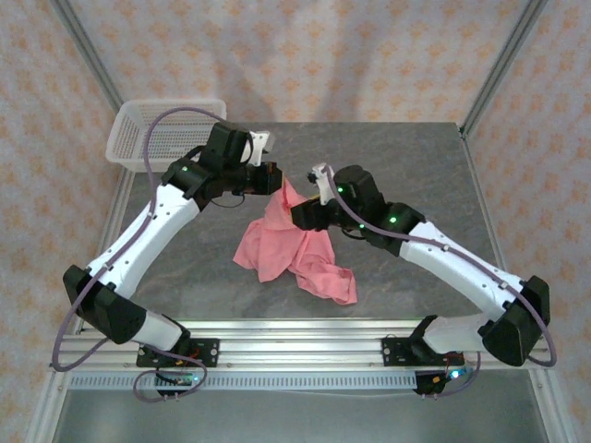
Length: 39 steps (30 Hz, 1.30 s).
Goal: Fold the inside-out t-shirt
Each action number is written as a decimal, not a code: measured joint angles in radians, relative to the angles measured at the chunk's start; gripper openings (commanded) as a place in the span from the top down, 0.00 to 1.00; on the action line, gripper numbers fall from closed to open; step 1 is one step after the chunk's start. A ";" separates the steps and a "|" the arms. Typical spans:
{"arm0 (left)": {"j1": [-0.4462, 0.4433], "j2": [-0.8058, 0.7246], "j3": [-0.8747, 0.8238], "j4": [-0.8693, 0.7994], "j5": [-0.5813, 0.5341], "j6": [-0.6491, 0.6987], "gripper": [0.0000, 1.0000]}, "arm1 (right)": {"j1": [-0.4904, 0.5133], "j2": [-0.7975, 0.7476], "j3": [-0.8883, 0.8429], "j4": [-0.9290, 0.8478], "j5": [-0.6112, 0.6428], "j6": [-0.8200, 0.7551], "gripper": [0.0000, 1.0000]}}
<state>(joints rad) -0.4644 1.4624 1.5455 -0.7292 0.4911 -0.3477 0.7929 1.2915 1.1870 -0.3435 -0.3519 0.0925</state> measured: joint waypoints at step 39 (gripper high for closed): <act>0.006 -0.001 0.000 0.021 -0.019 -0.019 1.00 | -0.085 0.158 0.117 -0.148 0.352 0.307 0.67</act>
<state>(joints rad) -0.4583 1.4616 1.5452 -0.7086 0.4725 -0.3668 0.7082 1.4494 1.3037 -0.4919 0.0006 0.3996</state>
